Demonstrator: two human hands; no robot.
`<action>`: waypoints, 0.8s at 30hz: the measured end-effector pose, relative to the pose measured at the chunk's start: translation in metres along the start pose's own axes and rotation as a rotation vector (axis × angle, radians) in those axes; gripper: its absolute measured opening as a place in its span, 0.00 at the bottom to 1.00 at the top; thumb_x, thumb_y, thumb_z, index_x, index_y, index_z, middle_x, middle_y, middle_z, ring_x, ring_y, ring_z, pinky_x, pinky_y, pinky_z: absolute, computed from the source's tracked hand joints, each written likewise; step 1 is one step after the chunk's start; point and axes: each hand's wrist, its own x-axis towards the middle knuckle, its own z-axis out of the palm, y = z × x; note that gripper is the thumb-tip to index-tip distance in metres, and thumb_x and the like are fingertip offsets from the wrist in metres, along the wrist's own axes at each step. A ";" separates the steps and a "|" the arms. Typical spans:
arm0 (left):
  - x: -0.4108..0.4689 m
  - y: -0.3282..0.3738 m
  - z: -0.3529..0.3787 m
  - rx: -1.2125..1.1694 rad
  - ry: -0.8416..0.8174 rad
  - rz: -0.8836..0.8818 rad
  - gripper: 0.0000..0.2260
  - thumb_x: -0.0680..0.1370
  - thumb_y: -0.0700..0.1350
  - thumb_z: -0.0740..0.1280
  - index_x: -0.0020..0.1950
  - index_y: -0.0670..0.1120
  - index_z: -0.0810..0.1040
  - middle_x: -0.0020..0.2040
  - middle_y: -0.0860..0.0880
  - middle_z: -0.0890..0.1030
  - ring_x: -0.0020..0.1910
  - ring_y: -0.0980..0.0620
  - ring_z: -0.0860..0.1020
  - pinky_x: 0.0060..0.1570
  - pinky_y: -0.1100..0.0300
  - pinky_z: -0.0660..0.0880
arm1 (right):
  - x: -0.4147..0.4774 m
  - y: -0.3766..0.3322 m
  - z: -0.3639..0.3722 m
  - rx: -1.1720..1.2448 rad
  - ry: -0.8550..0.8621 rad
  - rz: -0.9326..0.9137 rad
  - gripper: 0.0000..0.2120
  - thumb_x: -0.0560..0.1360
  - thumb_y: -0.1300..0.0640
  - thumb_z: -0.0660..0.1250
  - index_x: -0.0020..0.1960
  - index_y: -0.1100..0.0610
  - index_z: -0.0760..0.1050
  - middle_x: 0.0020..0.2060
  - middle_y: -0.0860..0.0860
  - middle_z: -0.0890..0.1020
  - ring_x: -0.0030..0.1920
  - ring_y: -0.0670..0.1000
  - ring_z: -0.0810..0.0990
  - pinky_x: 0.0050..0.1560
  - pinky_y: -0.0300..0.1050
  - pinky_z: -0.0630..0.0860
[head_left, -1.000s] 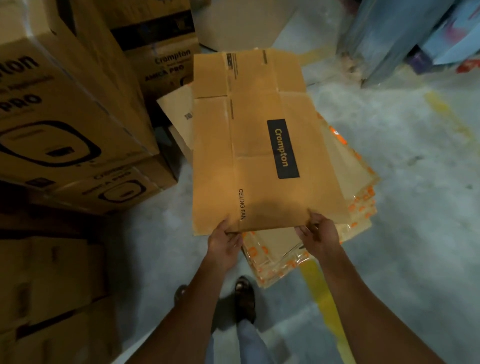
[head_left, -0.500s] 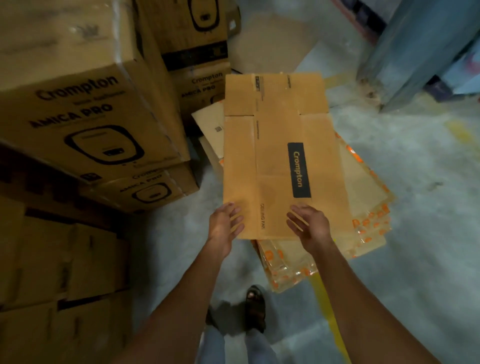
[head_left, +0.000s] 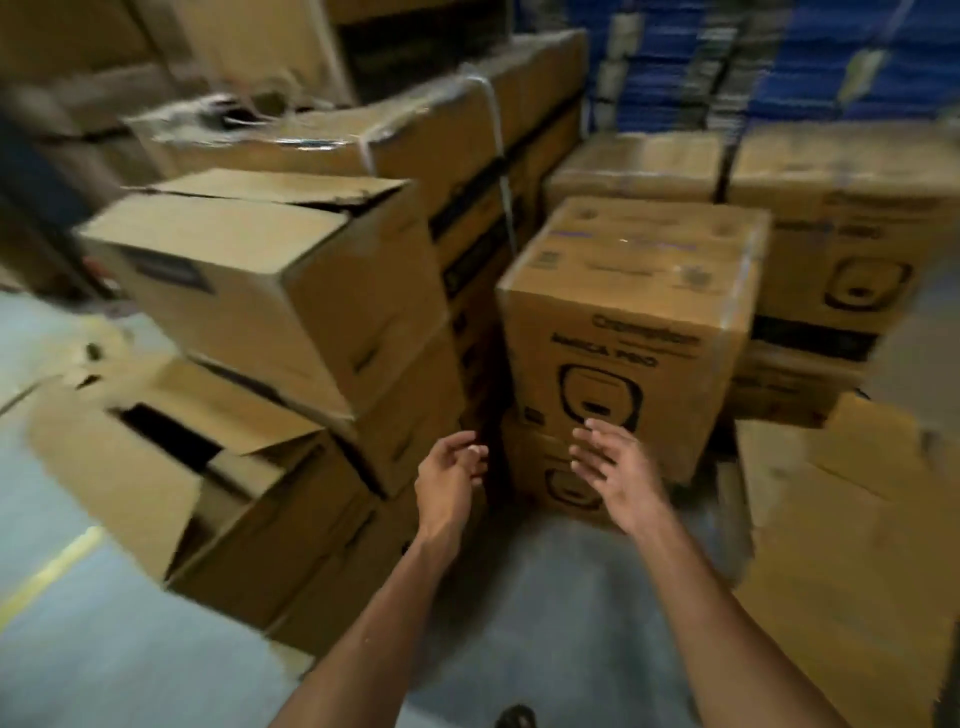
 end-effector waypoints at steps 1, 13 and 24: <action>0.001 0.005 -0.019 -0.017 0.052 0.006 0.08 0.84 0.41 0.64 0.57 0.51 0.80 0.53 0.48 0.85 0.51 0.51 0.83 0.52 0.54 0.81 | 0.001 0.000 0.024 -0.026 -0.045 0.007 0.09 0.81 0.65 0.62 0.57 0.59 0.79 0.48 0.56 0.85 0.46 0.55 0.83 0.47 0.49 0.79; 0.056 0.088 -0.107 -0.250 0.449 0.300 0.25 0.80 0.56 0.68 0.76 0.54 0.67 0.71 0.51 0.72 0.69 0.50 0.72 0.59 0.55 0.71 | 0.022 -0.049 0.207 -0.272 -0.271 -0.173 0.09 0.82 0.58 0.65 0.59 0.58 0.80 0.51 0.54 0.86 0.50 0.56 0.85 0.53 0.52 0.82; 0.126 0.156 -0.110 -0.148 0.495 0.314 0.54 0.66 0.77 0.61 0.83 0.55 0.40 0.84 0.53 0.41 0.82 0.46 0.51 0.76 0.32 0.53 | 0.108 -0.154 0.347 -0.645 -0.224 -0.477 0.21 0.78 0.41 0.67 0.66 0.53 0.76 0.56 0.48 0.78 0.59 0.51 0.75 0.60 0.51 0.71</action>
